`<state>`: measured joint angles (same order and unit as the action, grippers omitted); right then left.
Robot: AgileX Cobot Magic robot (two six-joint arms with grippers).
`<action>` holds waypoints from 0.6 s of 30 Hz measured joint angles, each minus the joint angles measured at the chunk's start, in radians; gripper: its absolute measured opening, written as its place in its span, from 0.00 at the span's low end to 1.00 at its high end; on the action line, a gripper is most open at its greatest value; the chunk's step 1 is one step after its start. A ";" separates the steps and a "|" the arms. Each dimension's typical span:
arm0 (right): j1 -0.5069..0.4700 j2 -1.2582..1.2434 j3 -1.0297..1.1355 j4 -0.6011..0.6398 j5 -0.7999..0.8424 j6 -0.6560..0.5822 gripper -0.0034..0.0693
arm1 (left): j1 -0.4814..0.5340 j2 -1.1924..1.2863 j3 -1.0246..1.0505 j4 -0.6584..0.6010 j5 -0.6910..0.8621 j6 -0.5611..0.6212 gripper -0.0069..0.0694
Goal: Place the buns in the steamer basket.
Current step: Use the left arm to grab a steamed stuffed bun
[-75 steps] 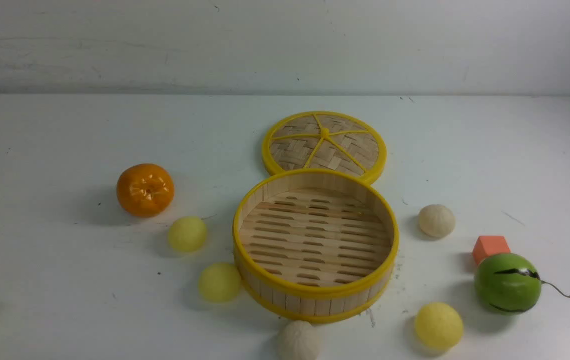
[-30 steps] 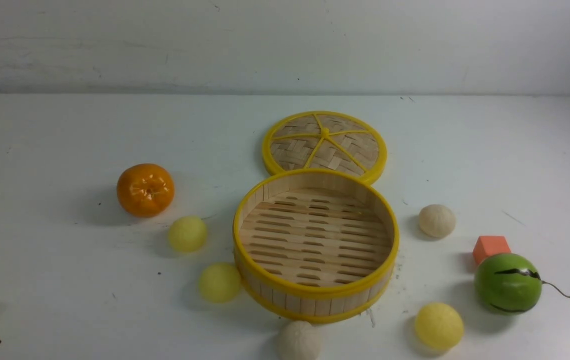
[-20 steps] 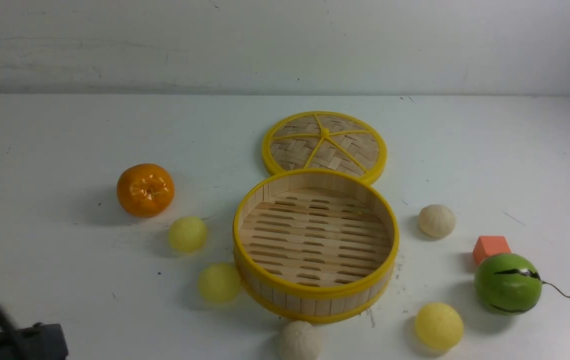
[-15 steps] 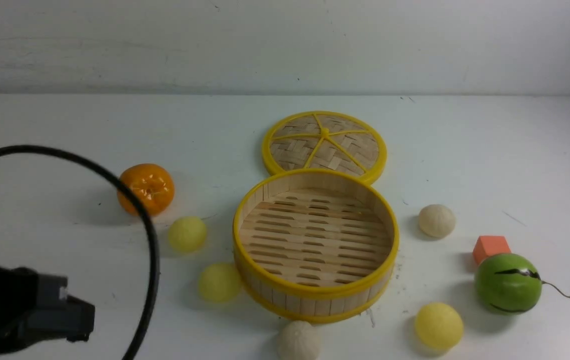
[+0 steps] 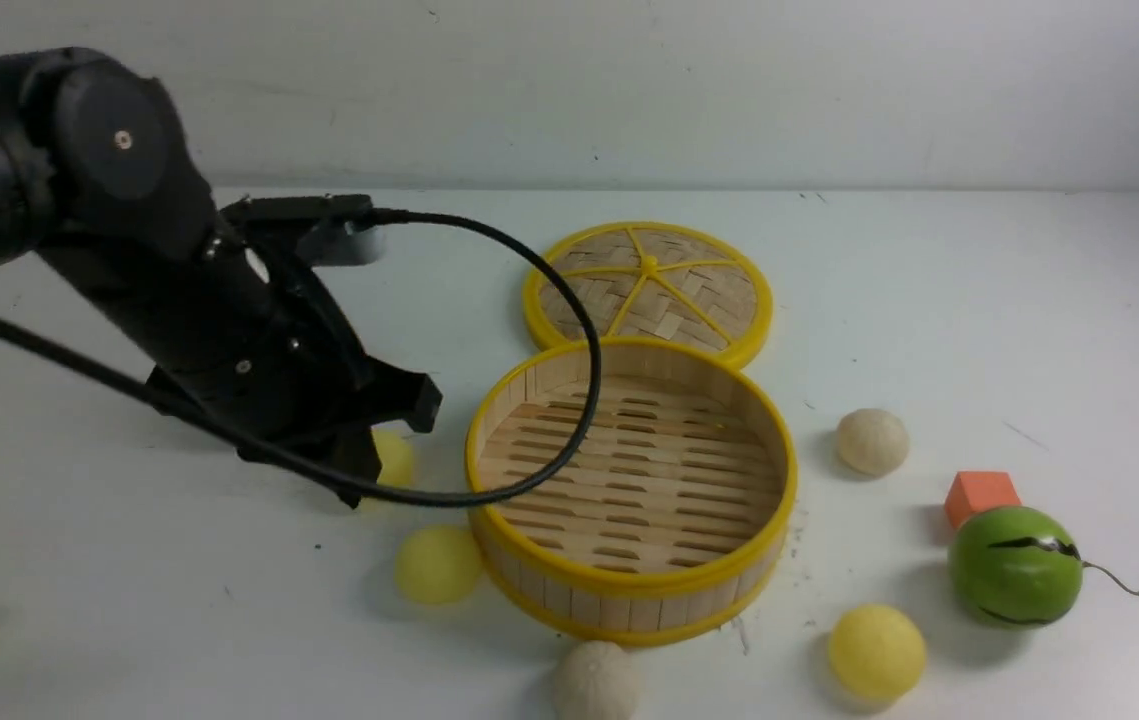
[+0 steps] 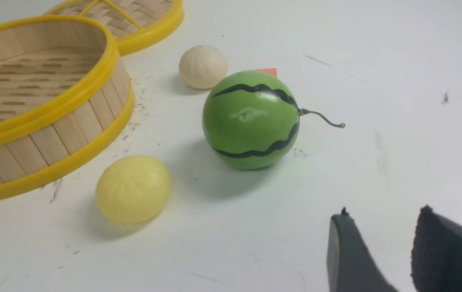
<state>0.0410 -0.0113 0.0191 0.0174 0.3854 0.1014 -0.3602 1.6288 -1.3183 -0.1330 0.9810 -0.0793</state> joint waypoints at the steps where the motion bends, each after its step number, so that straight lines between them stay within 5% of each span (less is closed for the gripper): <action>1: 0.000 0.000 0.000 0.000 0.000 0.000 0.38 | -0.002 0.017 -0.011 0.022 0.000 -0.013 0.07; 9: 0.000 0.000 0.000 0.000 0.000 0.000 0.38 | 0.026 0.150 -0.058 0.133 -0.115 -0.057 0.11; 18: 0.000 0.000 0.000 0.000 0.000 0.000 0.38 | 0.034 0.225 -0.068 0.148 -0.238 -0.050 0.38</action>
<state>0.0410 -0.0113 0.0191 0.0174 0.3854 0.1014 -0.3265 1.8541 -1.3859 0.0149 0.7431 -0.1291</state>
